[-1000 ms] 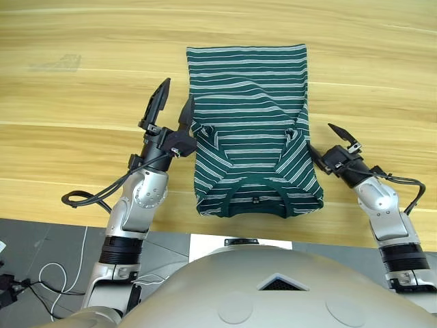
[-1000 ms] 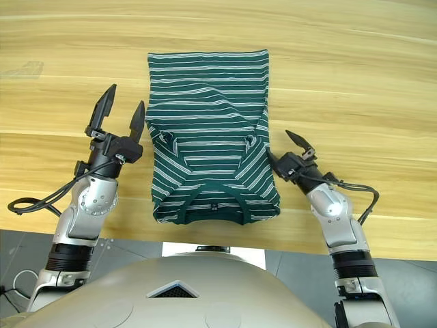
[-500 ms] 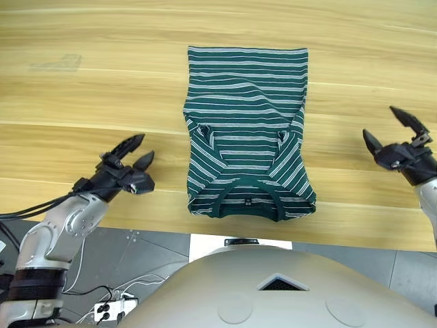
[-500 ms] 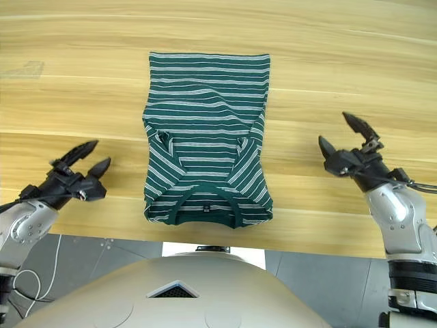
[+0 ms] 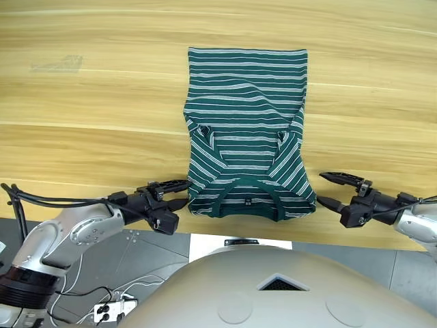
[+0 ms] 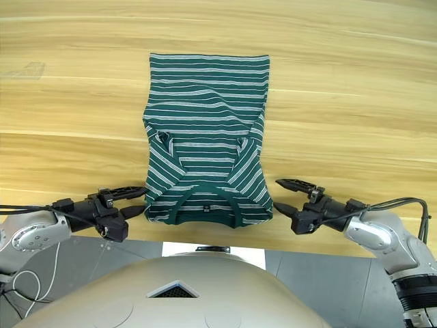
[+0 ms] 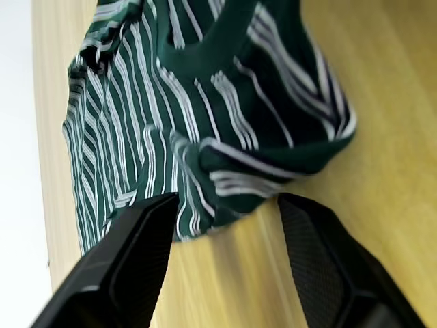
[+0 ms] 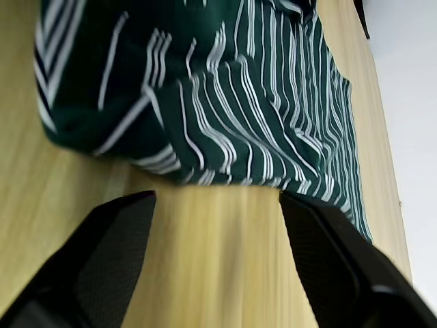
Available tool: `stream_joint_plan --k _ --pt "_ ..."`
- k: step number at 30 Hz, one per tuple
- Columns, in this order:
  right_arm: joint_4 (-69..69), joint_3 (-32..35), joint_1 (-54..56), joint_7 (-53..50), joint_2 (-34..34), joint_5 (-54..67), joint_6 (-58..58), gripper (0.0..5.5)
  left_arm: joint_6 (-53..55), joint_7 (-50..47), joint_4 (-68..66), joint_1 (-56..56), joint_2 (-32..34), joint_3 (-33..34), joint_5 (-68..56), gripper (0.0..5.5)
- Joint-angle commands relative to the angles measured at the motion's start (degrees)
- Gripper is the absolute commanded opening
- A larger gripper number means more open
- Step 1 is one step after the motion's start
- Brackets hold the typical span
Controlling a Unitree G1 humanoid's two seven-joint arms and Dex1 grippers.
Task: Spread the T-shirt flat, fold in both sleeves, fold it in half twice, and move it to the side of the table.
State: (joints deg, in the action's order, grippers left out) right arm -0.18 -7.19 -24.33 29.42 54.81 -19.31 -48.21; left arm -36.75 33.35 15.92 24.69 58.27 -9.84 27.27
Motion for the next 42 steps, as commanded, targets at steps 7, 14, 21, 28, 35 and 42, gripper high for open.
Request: stream_joint_plan --k 7,14,21,28,35,42 --pt "-0.28 -7.16 3.25 5.95 1.21 -1.23 -0.05 3.36 -2.36 5.48 -5.33 -5.44 0.55 -6.58 0.22 2.76" --pt "0.56 -10.11 5.78 7.09 0.83 -1.11 -0.06 3.36 -3.01 5.62 -6.25 -5.52 0.81 -7.64 0.34 2.76" --pt "1.74 -11.35 7.79 7.16 1.11 -0.78 -0.31 2.65 -5.08 5.26 -8.46 -6.84 0.44 -8.76 0.51 2.06" --pt "3.84 -11.11 9.24 7.63 2.23 -0.45 -0.66 1.26 -6.75 4.75 -12.84 -7.58 0.6 -9.15 0.9 0.8" --pt "5.05 -11.01 9.11 7.74 3.42 -0.71 -0.75 0.02 -7.88 4.67 -15.84 -10.17 -0.23 -9.98 1.15 0.01" --pt "4.07 -11.93 12.55 8.85 2.54 -0.06 -1.55 0.0 -9.12 3.95 -18.21 -14.04 -1.76 -10.99 0.5 0.01"
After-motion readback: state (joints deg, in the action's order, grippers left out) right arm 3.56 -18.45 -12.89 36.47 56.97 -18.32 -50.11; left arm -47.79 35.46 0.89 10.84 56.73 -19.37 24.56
